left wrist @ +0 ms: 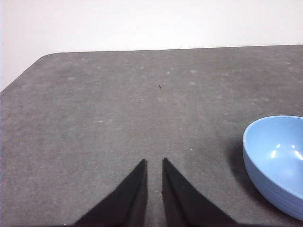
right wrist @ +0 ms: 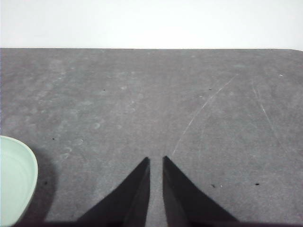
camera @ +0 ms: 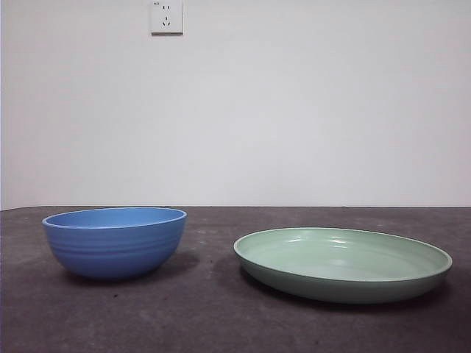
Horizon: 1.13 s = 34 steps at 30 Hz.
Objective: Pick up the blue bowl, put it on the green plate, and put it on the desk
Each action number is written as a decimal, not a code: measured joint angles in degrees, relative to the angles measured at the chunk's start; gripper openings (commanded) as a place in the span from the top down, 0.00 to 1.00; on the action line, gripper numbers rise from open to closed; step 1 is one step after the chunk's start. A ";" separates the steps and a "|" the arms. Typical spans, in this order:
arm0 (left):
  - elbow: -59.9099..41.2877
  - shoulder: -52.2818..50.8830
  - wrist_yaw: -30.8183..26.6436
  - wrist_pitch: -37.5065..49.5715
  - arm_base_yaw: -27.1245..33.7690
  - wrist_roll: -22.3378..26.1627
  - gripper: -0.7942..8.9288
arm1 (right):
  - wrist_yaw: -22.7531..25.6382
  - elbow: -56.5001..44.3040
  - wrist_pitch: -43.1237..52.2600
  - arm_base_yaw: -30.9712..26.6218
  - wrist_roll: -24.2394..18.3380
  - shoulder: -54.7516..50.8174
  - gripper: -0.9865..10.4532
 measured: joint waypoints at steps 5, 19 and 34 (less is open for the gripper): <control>0.00 0.00 0.00 0.00 0.00 0.00 0.87 | 0.00 0.00 3.50 0.00 0.15 0.00 0.88; 5.05 2.01 -1.33 2.16 -0.02 -8.63 0.90 | -1.57 6.47 2.16 0.00 7.41 2.62 0.88; 29.62 21.55 5.14 -3.26 -0.02 -13.14 0.90 | -20.57 30.95 -5.20 0.04 12.90 27.04 0.88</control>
